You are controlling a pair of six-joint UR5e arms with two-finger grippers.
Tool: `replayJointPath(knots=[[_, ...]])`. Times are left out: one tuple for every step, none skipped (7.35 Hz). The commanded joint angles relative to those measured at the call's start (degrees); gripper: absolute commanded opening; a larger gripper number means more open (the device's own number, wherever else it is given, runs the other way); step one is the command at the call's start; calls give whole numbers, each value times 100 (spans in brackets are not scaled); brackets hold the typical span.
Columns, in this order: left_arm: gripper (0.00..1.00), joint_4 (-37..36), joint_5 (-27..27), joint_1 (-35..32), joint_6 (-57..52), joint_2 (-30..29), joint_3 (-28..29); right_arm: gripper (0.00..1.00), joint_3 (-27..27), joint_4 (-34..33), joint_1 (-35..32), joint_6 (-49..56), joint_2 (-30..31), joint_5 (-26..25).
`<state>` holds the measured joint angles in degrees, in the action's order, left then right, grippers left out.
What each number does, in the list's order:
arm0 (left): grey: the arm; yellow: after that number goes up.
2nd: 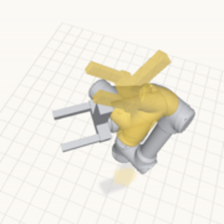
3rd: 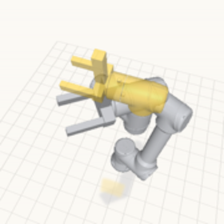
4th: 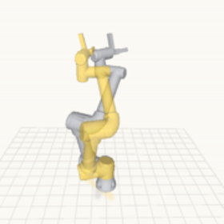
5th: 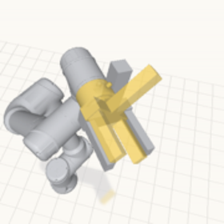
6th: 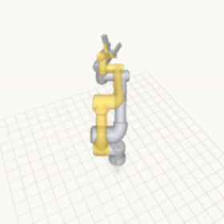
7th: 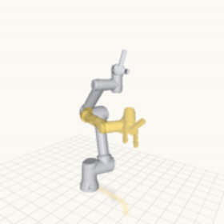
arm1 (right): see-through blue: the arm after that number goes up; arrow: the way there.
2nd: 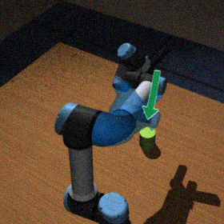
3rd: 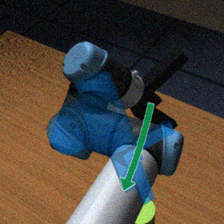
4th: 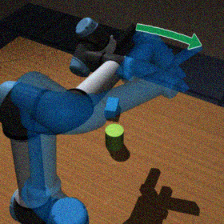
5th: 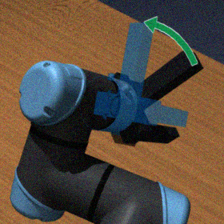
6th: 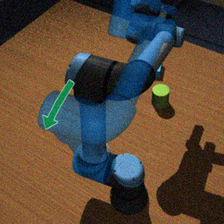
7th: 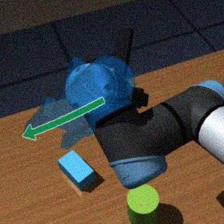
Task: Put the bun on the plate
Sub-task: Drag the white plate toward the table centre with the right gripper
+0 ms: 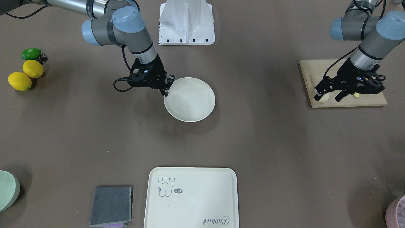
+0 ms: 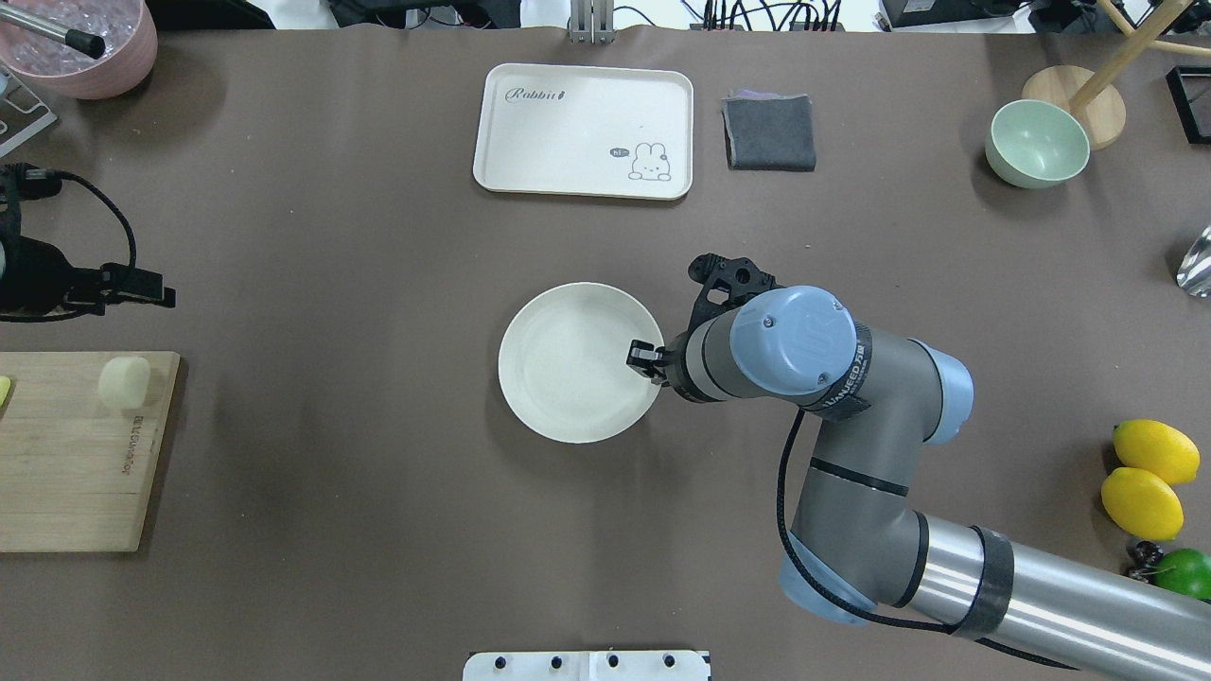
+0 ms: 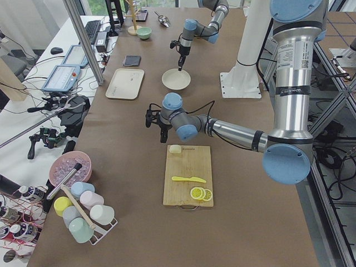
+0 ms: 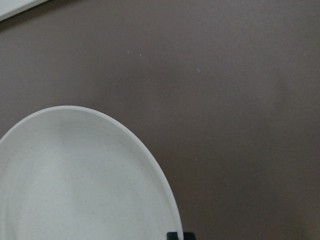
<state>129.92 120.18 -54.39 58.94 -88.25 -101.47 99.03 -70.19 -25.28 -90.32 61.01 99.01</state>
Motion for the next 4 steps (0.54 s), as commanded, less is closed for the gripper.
replayJointPath(knots=[[97,7,-48,51,21,35,5,0,-42,14,137,-161,-19,-31],[97,-11,-56,86,-5,35,13,0,-59,5,137,-170,-10,-31],[97,-19,-291,234,-14,44,22,0,-129,5,138,-162,-1,-31],[97,-28,-328,288,-23,36,40,0,-121,14,120,-188,-10,-31]])
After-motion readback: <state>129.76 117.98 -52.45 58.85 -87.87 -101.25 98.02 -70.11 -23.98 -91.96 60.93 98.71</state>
